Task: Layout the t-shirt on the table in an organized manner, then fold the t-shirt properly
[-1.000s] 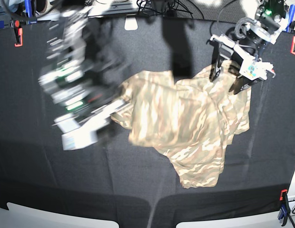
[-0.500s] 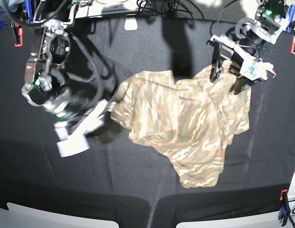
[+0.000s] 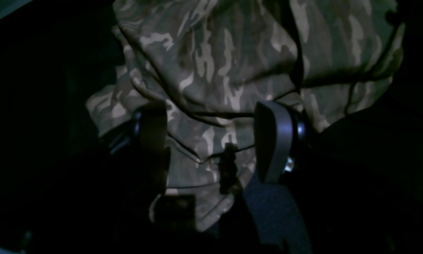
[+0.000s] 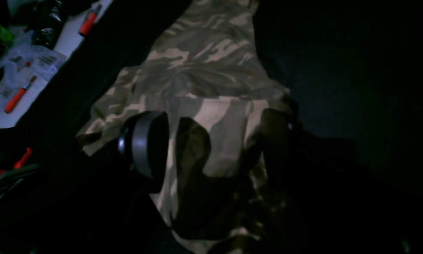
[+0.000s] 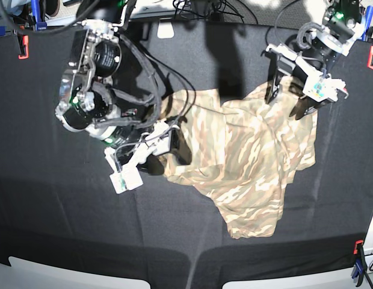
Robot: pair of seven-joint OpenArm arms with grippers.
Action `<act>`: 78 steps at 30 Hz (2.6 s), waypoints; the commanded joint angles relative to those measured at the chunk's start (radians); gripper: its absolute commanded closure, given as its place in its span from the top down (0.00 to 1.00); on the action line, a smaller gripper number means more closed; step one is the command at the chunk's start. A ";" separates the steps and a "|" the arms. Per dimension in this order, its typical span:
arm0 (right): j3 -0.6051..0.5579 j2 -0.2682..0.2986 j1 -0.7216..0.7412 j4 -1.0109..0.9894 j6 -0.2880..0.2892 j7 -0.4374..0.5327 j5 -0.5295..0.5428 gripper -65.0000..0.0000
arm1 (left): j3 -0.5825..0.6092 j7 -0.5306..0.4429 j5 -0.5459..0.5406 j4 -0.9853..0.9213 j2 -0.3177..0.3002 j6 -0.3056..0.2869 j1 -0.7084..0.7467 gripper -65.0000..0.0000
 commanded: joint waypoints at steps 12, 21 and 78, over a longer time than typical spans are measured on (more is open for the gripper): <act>-0.084 -0.003 0.018 -0.163 0.007 0.059 -0.011 0.50 | -0.005 -0.027 -0.012 0.018 -0.006 0.004 0.002 0.56; -0.116 0.010 0.043 -0.072 0.006 -0.030 -0.027 0.00 | -0.005 -0.028 -0.012 0.018 -0.006 0.004 0.002 0.56; 0.441 0.515 0.199 0.049 -0.016 -0.073 0.047 0.43 | -0.005 -0.027 -0.012 0.018 -0.006 0.004 -0.014 0.56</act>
